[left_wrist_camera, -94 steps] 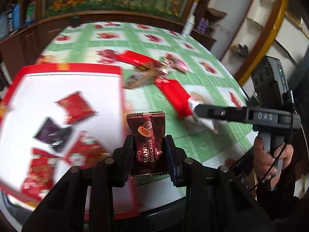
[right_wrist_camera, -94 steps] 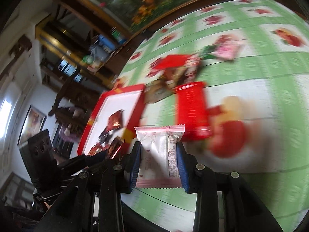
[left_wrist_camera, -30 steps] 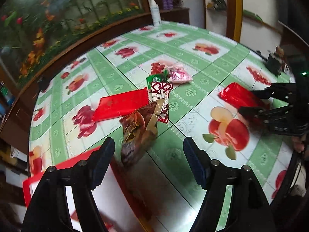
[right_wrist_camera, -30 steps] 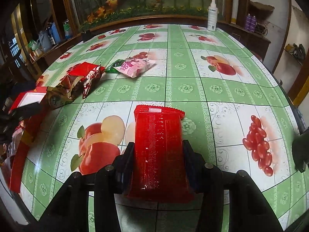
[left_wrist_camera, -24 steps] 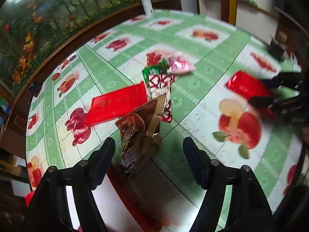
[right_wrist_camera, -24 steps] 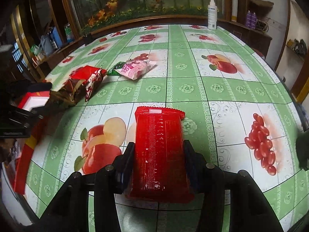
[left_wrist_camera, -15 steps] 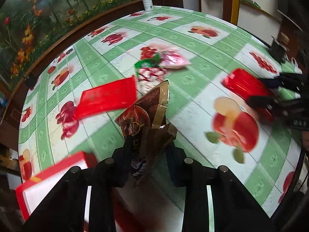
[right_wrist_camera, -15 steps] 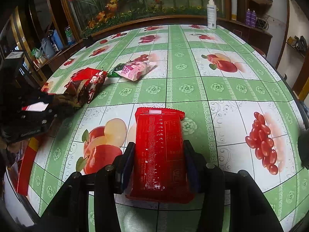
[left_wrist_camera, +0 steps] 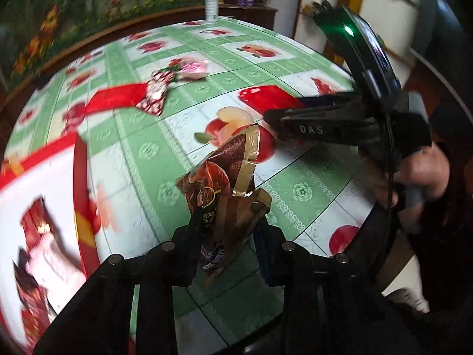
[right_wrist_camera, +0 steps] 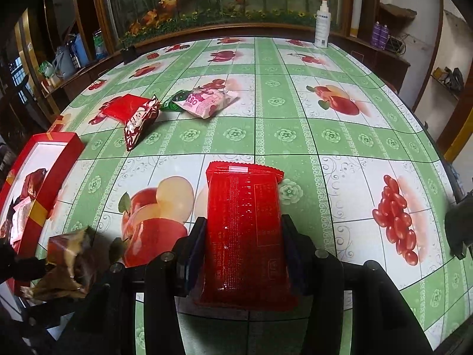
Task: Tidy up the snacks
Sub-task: 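Grasp the red rectangular packet with the right tool while the left grasps the brown-gold bag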
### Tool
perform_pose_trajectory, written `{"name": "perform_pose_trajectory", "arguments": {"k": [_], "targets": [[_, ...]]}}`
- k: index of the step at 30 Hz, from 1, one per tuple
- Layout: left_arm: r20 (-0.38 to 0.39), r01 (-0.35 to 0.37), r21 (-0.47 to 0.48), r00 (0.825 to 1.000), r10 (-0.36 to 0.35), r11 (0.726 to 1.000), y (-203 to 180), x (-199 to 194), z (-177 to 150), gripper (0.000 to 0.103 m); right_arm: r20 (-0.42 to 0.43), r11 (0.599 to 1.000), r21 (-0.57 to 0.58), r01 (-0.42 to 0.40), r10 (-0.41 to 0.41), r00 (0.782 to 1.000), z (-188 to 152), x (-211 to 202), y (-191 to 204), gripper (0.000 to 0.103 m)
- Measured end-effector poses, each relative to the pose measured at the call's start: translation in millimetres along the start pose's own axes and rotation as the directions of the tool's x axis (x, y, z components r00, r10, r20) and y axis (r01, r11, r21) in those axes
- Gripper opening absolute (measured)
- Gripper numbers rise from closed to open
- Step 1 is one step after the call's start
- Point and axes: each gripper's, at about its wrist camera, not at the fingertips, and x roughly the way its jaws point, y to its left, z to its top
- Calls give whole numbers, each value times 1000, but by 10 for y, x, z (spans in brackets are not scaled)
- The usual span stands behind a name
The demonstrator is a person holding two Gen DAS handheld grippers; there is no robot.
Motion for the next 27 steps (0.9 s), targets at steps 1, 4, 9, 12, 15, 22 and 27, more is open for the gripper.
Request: {"name": "perform_pose_trajectory", "arguments": {"k": [1,4,9,12,15,22,27], "targets": [[0,17,-27,1000,-17,999,51,-17,-2,29,0,1000,-1,5,-5,1000,-3,-4,13,49],[6,59,-93,998,-59,994,155,-39,-23,29,-9,1000,14,-5,5,1000,-12,-24,57,49],[23,97,-124,995,-94,988,233,-85,-86,29,-22,987,77,-138,140,990,-47,-91,64,48],[26,114,-122,993,-112,986,234,-103,-119,29,-37,967,123,-221,227,973,-58,-107,55,48],[26,152,-121,988,-150,981,217,-124,-155,29,-57,913,197,-358,375,925,-74,-84,47,47],[42,234,-110,972,-230,966,164,-206,-201,29,-68,791,320,-522,569,820,-174,-33,84,47],[78,236,-129,971,-227,963,261,-314,-196,28,-66,763,340,-550,603,795,-207,-93,125,47]]}}
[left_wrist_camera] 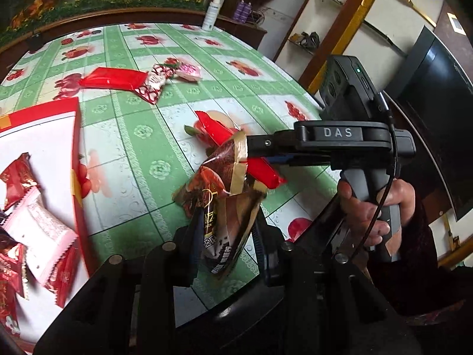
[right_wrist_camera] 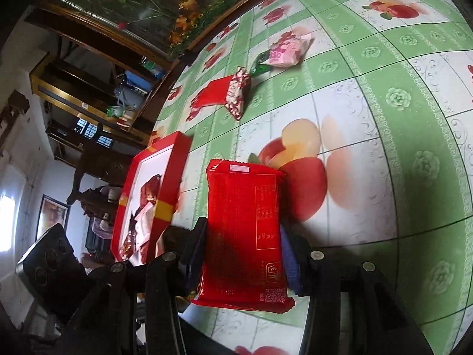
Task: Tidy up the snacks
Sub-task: 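Grasp the red rectangular packet with the right tool while the left grasps the brown-gold bag, then carry both held packets over the tray and open both tools to drop them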
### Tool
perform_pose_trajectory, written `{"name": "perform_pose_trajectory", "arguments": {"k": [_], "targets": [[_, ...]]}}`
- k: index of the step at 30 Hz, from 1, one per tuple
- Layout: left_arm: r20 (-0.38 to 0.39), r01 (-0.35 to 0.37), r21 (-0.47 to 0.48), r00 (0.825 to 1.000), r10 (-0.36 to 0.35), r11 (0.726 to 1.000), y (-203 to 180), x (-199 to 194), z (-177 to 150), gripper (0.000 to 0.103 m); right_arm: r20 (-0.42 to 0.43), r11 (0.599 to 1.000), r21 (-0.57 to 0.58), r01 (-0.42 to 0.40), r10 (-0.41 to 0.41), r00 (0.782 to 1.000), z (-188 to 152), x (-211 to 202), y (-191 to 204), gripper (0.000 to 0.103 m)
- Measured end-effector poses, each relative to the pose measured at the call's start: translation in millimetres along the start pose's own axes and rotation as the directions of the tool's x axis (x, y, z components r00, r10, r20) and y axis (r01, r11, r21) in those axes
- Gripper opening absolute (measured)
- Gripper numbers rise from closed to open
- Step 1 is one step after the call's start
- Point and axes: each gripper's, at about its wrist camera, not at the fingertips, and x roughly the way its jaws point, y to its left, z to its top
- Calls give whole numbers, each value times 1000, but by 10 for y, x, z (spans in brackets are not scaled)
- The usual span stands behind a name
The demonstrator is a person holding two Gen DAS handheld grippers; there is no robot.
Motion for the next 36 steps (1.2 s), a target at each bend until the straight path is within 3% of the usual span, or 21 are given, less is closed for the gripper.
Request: {"name": "perform_pose_trajectory", "arguments": {"k": [5,7,12,15,17,19,21,23,24,26,27,28,29,30,31,36], "targets": [[49,-13,-20,999,14,1000,108,-186,23,27,-8,999,-35,-33,33,999,55,47,251,47],[68,-9,-31,998,11,999,159,-265,29,20,-20,997,-59,-55,53,998,95,120,410,47],[111,-47,-62,992,54,997,339,-427,21,20,-63,985,-113,-127,121,991,178,340,807,47],[91,-65,-91,993,73,994,440,-414,-51,20,-41,987,-141,-80,75,996,225,433,934,47],[81,-83,-96,993,91,992,459,-391,-108,20,-41,989,-123,-84,80,996,236,439,882,47],[82,-84,-96,992,92,992,450,-391,-140,21,-21,993,-113,-39,37,999,231,412,782,47],[89,-83,-98,992,92,992,435,-408,-141,29,2,995,-100,24,-24,1000,215,360,633,47],[97,-107,-103,988,117,989,420,-424,-122,55,26,992,-92,91,-89,996,203,295,508,47],[100,-121,-109,986,132,987,413,-422,-111,67,51,982,-104,159,-155,987,182,242,452,47],[97,-124,-118,986,136,985,413,-390,-89,68,86,947,-137,289,-279,956,152,183,388,47],[92,-127,-123,986,139,984,415,-370,-70,68,95,920,-157,360,-348,932,135,179,353,48],[92,-134,-126,985,146,983,412,-360,-52,68,98,869,-205,450,-439,893,108,213,330,49],[91,-142,-120,984,154,982,404,-355,-40,68,130,835,-244,493,-476,870,95,217,359,51],[89,-162,-103,981,171,981,375,-341,-18,68,143,787,-270,554,-537,832,78,237,365,53],[87,-180,-86,978,187,980,347,-328,-4,68,153,778,-272,567,-547,823,70,232,351,55],[61,-260,23,964,258,965,174,-123,106,68,186,783,-289,551,-518,835,74,229,307,56]]}}
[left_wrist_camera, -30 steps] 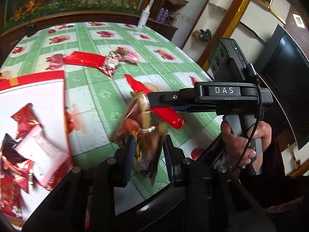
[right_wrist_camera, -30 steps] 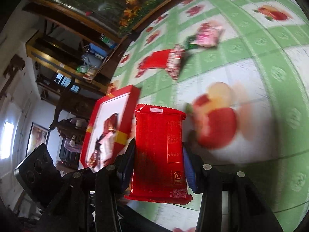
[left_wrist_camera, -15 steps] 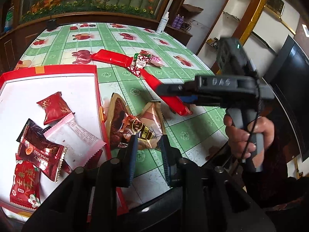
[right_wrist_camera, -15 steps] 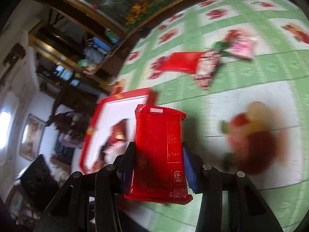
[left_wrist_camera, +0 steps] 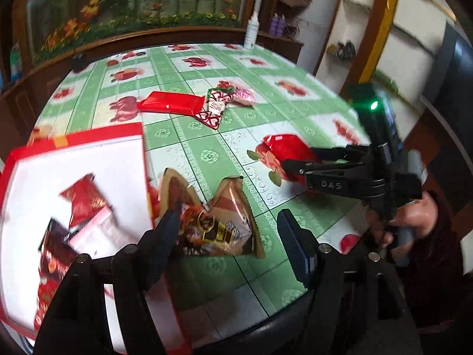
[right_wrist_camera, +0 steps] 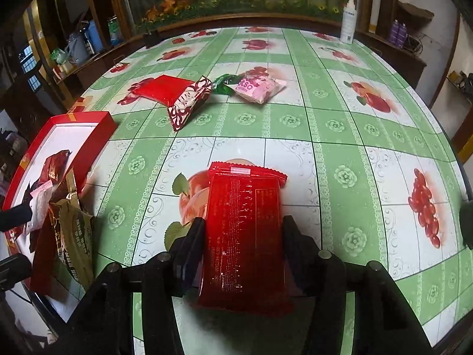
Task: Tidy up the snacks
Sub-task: 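Carry both held packets over the tray and open both tools to drop them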
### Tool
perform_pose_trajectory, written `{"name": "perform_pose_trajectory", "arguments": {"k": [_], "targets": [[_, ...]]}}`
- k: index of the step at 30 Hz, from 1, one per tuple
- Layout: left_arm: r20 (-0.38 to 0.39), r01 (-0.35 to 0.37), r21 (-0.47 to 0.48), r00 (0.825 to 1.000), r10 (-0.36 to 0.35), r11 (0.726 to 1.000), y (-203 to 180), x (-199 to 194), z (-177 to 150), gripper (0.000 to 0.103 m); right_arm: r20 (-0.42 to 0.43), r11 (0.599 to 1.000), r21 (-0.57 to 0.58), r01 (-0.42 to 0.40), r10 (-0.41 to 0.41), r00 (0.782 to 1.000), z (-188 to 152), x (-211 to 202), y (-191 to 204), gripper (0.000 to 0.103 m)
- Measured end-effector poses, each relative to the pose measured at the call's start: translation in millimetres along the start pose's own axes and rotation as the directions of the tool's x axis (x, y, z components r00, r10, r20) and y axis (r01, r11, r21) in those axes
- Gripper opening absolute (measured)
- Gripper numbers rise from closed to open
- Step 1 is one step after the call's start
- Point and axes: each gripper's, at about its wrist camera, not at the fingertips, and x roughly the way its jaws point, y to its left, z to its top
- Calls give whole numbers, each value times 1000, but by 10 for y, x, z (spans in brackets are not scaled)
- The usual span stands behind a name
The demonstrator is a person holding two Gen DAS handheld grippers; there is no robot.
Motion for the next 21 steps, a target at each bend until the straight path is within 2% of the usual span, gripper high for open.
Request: {"name": "perform_pose_trajectory", "arguments": {"k": [4,5,7,8,9,11,14,17,20,21], "targets": [[-88,-91,61,992,96,994,-53,356,18,72,20,1000,-4,-21,21,1000,-24,3,-32,57],[-108,-95,64,989,102,993,-46,428,13,74,23,1000,-2,-27,27,999,-41,-8,-41,57],[-90,-67,64,993,73,996,-51,453,13,75,31,999,2,-45,45,999,-47,-31,-59,57],[-81,-46,59,995,51,997,-45,451,26,71,34,999,3,-52,52,998,-50,-34,-67,57],[-77,-37,61,996,42,997,-49,449,38,61,38,998,4,-61,61,997,-56,-38,-80,57],[-74,-24,72,997,29,997,-95,465,59,58,43,997,11,-70,70,997,-56,-41,-94,57],[-50,-50,107,997,56,993,-197,482,43,52,47,997,16,-80,80,996,-51,-38,-104,58],[-35,-25,79,999,28,997,-194,436,49,42,53,995,31,-99,97,994,-55,-45,-137,58],[-28,5,55,1000,-3,998,-164,413,41,39,63,994,51,-100,97,993,-64,-55,-166,49],[-23,10,48,1000,-9,999,-159,404,35,37,68,993,55,-102,98,993,-67,-59,-168,49]]}}
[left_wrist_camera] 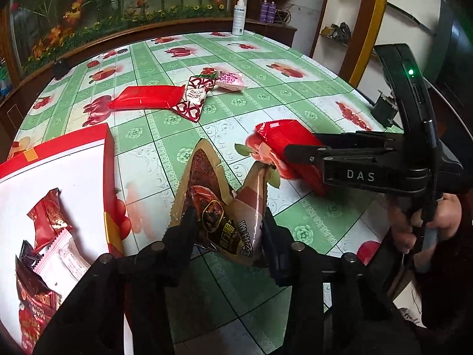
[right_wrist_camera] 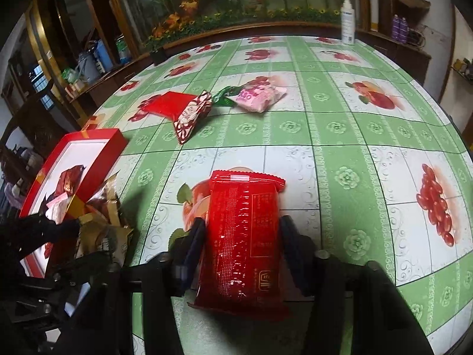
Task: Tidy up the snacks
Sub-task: 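Carry both held packets over the tray and open both tools to drop them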
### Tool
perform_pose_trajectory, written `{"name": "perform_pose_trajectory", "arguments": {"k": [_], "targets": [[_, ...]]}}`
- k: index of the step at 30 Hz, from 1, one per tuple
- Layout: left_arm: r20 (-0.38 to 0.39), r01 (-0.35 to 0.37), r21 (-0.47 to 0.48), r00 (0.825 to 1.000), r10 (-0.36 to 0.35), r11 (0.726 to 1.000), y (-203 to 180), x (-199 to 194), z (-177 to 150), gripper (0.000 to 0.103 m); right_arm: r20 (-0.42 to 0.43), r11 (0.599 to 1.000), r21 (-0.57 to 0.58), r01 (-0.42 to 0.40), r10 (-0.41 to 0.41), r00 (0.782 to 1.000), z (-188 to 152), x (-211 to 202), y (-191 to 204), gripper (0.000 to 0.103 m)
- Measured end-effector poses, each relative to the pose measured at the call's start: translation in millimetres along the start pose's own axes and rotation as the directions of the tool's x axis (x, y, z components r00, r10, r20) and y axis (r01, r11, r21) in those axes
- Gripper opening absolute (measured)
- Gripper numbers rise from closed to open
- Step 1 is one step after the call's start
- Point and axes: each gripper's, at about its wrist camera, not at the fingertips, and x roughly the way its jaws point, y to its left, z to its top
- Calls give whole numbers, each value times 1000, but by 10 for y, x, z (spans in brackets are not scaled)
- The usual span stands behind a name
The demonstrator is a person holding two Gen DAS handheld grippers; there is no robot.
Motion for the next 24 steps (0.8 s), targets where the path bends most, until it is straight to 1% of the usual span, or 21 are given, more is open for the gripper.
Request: {"name": "perform_pose_trajectory", "arguments": {"k": [1,3,4,7,10,13,16,20,22,24], "targets": [[6,11,-11,1000,-11,1000,13,-16,-7,34,4,1000,4,-2,2,1000,-4,-2,-1,49],[24,64,-40,998,-63,997,51,-66,-18,29,10,1000,21,-14,14,1000,-8,-9,-9,48],[34,94,-51,995,-93,994,71,-95,-21,24,12,999,32,-29,29,1000,-10,-15,-14,48],[49,122,-78,992,-118,989,128,-159,-28,23,13,992,62,-114,113,993,-11,-31,-10,48],[62,126,-104,991,-120,987,193,-186,-58,23,27,988,58,-145,143,989,10,-80,69,47],[87,143,-124,987,-133,982,247,-269,-77,23,38,973,54,-223,221,975,47,-160,155,47],[134,154,-127,981,-137,980,294,-457,-73,23,33,956,49,-290,288,957,109,-205,309,47],[205,109,-147,976,-77,983,442,-767,-70,23,32,936,2,-352,352,936,223,-245,635,47],[235,34,-166,972,6,986,564,-921,-92,23,38,925,-41,-377,378,925,297,-255,881,47],[251,-12,-204,966,65,979,702,-1018,-135,23,33,911,-74,-405,408,912,375,-221,1131,47]]}}
